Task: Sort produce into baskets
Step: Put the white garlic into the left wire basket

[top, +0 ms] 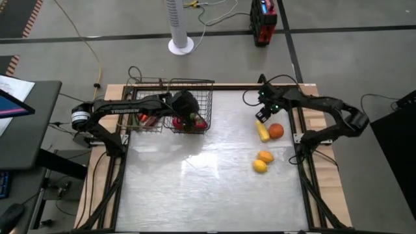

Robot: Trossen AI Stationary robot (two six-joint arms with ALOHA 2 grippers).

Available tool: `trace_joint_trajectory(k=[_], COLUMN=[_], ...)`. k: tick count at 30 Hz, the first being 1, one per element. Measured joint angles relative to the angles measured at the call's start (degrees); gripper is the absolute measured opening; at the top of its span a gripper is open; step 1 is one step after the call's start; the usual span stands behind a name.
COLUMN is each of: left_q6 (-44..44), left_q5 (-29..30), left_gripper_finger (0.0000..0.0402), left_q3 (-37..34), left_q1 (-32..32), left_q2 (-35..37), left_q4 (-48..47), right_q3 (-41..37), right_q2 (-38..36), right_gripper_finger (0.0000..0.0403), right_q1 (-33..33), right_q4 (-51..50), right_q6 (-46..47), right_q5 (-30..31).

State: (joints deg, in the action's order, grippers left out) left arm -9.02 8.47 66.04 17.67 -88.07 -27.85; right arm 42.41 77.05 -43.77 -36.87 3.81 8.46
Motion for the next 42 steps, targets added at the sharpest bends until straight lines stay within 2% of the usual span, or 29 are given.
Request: trace_joint_trajectory(k=[5, 8, 13, 18, 22, 28, 42], left_q6=[3.01, 5.0, 9.18, 12.49, 12.72, 12.72, 15.32], left_q5=[-9.43, -12.11, -11.46, -9.07, -8.95, -8.91, -10.1], left_gripper_finger=[0.0341, 0.0341, 0.0341, 0.0341, 0.0341, 0.0341, 0.0341], left_q3=[-0.42, -2.34, -6.49, -7.45, -7.48, -7.54, -7.54], left_q1=[-0.53, -2.26, -5.7, -8.06, -9.67, -10.98, -11.34], left_q2=[0.02, 0.07, 0.07, -0.23, -1.11, -1.11, -1.09], left_q4=[6.11, 13.72, 29.61, 36.96, 38.87, 39.5, 42.16], right_q3=[0.0, 0.0, 0.0, 0.0, 0.01, 0.02, 0.06], right_q2=[-6.88, -10.6, -15.01, -16.58, -15.63, -12.95, -11.31], right_gripper_finger=[0.02, 0.0211, 0.0208, 0.0207, 0.0209, 0.0209, 0.021], right_q1=[4.82, 9.42, 18.41, 27.44, 33.42, 39.38, 44.46], right_q4=[3.35, 5.62, 11.25, 20.84, 30.58, 39.6, 55.26], right_q6=[1.97, 3.85, 6.27, 6.5, 4.82, -1.12, -11.23], right_q5=[-6.66, -8.75, -8.8, -8.79, -7.49, -0.85, 0.66])
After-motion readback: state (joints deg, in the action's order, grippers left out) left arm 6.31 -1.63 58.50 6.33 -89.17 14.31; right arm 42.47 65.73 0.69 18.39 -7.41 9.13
